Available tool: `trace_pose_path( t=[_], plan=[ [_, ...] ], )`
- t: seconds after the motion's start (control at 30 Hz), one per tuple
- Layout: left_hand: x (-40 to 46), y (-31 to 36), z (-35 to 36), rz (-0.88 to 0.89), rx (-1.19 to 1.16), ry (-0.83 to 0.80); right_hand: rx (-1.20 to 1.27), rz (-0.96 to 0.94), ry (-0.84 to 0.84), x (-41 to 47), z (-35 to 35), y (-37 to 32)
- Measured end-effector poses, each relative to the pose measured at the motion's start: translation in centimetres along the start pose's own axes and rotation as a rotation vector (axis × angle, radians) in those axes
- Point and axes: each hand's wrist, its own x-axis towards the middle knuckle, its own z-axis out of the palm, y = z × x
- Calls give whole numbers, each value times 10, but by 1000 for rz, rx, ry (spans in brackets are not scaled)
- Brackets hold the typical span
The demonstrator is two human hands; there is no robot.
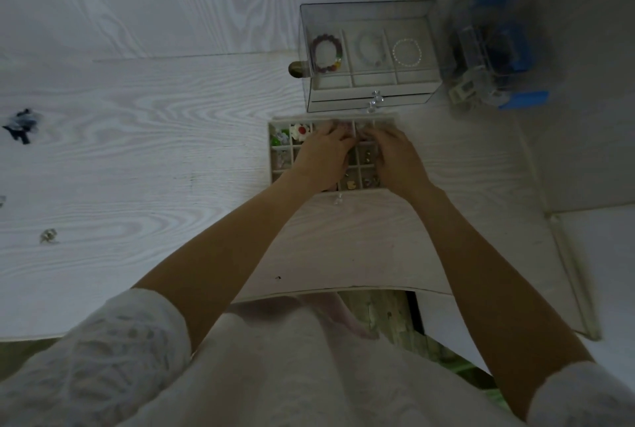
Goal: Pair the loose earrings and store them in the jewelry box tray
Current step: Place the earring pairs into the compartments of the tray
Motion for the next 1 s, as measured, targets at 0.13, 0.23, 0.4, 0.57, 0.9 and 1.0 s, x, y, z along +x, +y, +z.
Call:
trace_pose_path(
  t=[0.13,0.23,0.4,0.57,0.9,1.0],
  plan=[
    [-16,-3,-16,-38,-149,168,-2,-32,179,-7,-16,-25],
    [-55,-22,-33,-78,-268,397,-43,-223,151,-8,-25,-71],
    [-158,-102,-58,-382,-289,508,3,-482,-121,13,15,-176],
    [-248,-208,-59,-736,-341,453,271,-433,-376,49,78,-270],
    [-255,-370,-80,-1035,-413,311,182,-428,-403,155,190,-427],
    [-252,-381,-74,-1008,-431,369,57,-510,-416,171,214,-452]
  ],
)
